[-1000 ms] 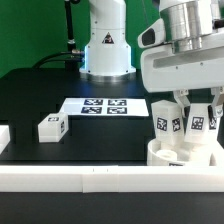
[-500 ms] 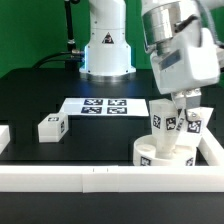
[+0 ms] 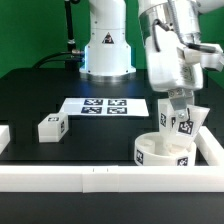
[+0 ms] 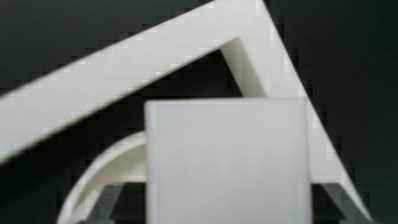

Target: Assemble stool

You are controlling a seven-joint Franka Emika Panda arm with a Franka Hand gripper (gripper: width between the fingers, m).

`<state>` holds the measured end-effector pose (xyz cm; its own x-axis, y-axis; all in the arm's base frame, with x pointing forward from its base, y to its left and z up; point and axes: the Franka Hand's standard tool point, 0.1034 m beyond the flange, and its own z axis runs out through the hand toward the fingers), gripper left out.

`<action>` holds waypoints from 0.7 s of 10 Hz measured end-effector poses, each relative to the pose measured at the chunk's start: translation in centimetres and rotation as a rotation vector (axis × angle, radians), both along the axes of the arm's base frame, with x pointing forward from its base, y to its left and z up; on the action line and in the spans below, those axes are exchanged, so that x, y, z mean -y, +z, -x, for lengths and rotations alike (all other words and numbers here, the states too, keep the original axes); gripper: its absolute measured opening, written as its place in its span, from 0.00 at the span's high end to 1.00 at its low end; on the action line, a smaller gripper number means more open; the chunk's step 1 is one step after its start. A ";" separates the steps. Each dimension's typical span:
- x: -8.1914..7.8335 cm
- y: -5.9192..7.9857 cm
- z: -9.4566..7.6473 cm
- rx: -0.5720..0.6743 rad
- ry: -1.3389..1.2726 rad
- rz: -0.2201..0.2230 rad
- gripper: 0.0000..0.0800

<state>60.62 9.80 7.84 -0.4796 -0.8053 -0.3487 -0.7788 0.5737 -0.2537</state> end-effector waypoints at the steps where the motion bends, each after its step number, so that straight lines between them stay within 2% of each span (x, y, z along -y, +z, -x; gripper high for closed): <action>1: 0.0 -0.1 0.3 0.020 -0.107 -0.004 0.58; 2: 0.0 -0.2 0.6 0.053 -0.202 0.011 0.58; 6: 1.4 -0.2 1.2 0.074 -0.449 -0.029 0.58; 7: 1.5 -0.2 1.3 0.074 -0.438 -0.020 0.54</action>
Offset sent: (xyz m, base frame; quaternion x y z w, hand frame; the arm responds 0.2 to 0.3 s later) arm -0.0014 0.0187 -0.0050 0.0046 0.0352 0.2998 0.9534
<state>59.34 8.27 7.62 -0.7473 -0.5245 -0.4081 -0.4415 0.8508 -0.2849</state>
